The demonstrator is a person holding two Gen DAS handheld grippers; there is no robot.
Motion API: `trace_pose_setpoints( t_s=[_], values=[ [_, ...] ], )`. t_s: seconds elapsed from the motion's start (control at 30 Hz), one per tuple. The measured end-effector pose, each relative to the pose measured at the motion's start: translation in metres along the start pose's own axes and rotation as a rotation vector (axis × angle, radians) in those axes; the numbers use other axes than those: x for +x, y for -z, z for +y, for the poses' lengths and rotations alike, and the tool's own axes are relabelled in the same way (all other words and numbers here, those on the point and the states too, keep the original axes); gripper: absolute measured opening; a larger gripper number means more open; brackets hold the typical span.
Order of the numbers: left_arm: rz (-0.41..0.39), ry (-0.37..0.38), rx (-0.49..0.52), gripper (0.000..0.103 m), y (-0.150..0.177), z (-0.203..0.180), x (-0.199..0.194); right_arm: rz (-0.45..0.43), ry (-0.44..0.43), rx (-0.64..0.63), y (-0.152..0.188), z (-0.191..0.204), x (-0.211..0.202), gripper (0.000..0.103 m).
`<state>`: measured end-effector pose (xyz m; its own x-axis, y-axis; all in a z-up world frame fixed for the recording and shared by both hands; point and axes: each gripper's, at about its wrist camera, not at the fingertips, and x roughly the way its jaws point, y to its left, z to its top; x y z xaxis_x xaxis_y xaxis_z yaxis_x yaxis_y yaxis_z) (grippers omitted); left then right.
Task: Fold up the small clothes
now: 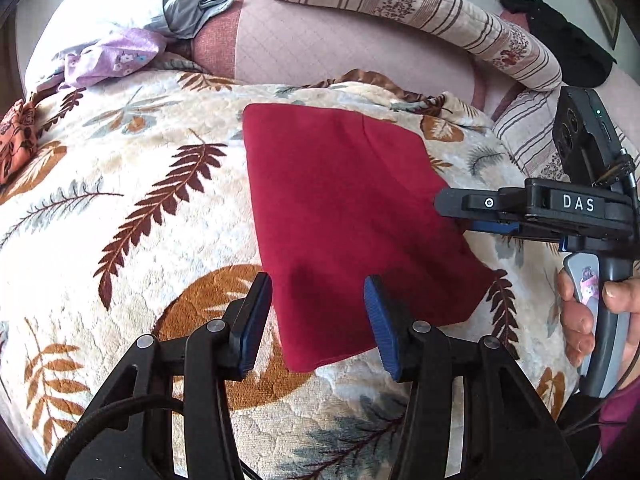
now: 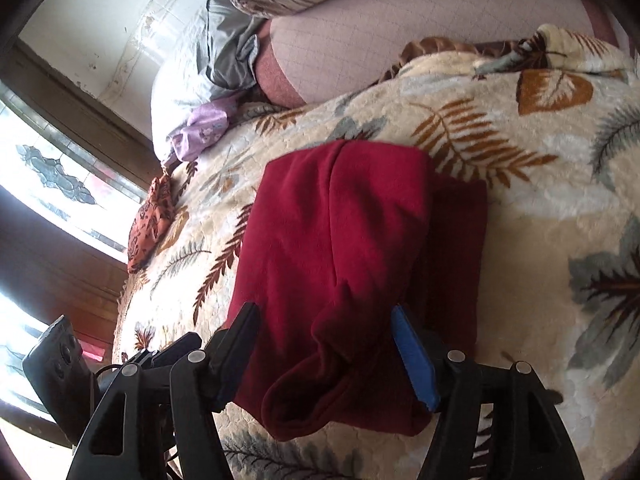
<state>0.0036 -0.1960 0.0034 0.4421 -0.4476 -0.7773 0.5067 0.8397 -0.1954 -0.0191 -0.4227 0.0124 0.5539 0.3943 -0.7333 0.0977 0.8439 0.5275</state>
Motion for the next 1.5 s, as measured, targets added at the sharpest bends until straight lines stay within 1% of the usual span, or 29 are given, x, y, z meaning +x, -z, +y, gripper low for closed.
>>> trace_pose_setpoints(
  t_s=[0.1,0.17,0.2,0.23,0.33,0.4,0.47,0.5,0.6,0.67,0.7,0.73,0.83,0.9,0.97,1.07,1.13,1.2,1.27,1.33,1.4,1.47,1.5],
  values=[
    [0.011,-0.005,-0.004,0.048,0.006,0.002,0.004,0.014,0.076,-0.001,0.006,0.001,0.017,0.065],
    [0.009,-0.003,0.005,0.048,0.007,0.001,0.004,0.010,0.089,-0.010,0.007,-0.001,0.024,0.046],
    [0.006,-0.003,0.010,0.048,0.007,0.000,0.003,0.000,0.121,-0.036,0.007,0.000,0.025,0.030],
    [0.003,-0.004,0.014,0.048,0.007,-0.001,0.002,-0.016,0.162,-0.071,0.007,0.002,0.024,0.026],
    [0.006,-0.016,0.015,0.048,0.008,0.000,0.006,-0.063,0.207,-0.143,0.010,0.005,0.011,0.021],
    [0.035,-0.021,0.008,0.048,0.011,0.000,0.015,-0.069,0.280,-0.191,0.014,0.003,0.011,0.021],
    [0.052,-0.020,-0.003,0.048,0.014,0.001,0.021,-0.045,0.337,-0.200,0.019,-0.007,0.021,0.021],
    [0.049,-0.025,-0.001,0.048,0.015,0.000,0.021,-0.040,0.338,-0.190,0.021,-0.011,0.023,0.021],
    [0.032,-0.044,0.011,0.048,0.015,0.000,0.018,-0.066,0.282,-0.148,0.024,-0.017,0.013,0.021],
    [0.026,-0.049,0.009,0.048,0.013,0.001,0.015,-0.079,0.263,-0.125,0.024,-0.013,0.003,0.027],
    [0.024,-0.051,0.006,0.048,0.012,0.002,0.014,-0.086,0.273,-0.117,0.025,-0.010,-0.002,0.032],
    [0.022,-0.054,0.003,0.048,0.012,0.002,0.013,-0.102,0.282,-0.118,0.026,-0.007,-0.009,0.036],
    [0.014,-0.061,-0.004,0.048,0.010,0.003,0.012,-0.158,0.287,-0.157,0.027,0.010,-0.023,0.040],
    [0.015,-0.063,-0.007,0.048,0.010,0.003,0.013,-0.185,0.267,-0.181,0.025,0.019,-0.027,0.040],
    [0.017,-0.068,-0.007,0.048,0.009,0.003,0.016,-0.183,0.260,-0.203,0.021,0.025,-0.022,0.040],
    [0.019,-0.071,-0.008,0.048,0.007,0.004,0.020,-0.164,0.281,-0.217,0.013,0.024,-0.004,0.040],
    [0.022,-0.069,-0.009,0.048,0.006,0.005,0.023,-0.147,0.312,-0.215,0.008,0.017,0.010,0.039],
    [0.028,-0.064,-0.010,0.048,0.004,0.005,0.027,-0.133,0.361,-0.195,0.003,0.005,0.025,0.037],
    [0.035,-0.063,-0.005,0.048,0.003,0.004,0.030,-0.102,0.358,-0.158,0.000,-0.010,0.039,0.037],
    [0.036,-0.065,-0.002,0.048,0.002,0.004,0.032,-0.102,0.350,-0.143,0.000,-0.018,0.046,0.037],
    [0.037,-0.057,-0.010,0.048,0.001,0.005,0.033,-0.111,0.354,-0.173,0.001,-0.016,0.044,0.037],
    [0.040,-0.051,-0.018,0.048,-0.002,0.007,0.034,-0.118,0.332,-0.169,0.001,-0.018,0.036,0.038],
    [0.039,-0.052,-0.019,0.048,-0.002,0.008,0.034,-0.120,0.321,-0.154,0.001,-0.020,0.033,0.043]
  ],
)
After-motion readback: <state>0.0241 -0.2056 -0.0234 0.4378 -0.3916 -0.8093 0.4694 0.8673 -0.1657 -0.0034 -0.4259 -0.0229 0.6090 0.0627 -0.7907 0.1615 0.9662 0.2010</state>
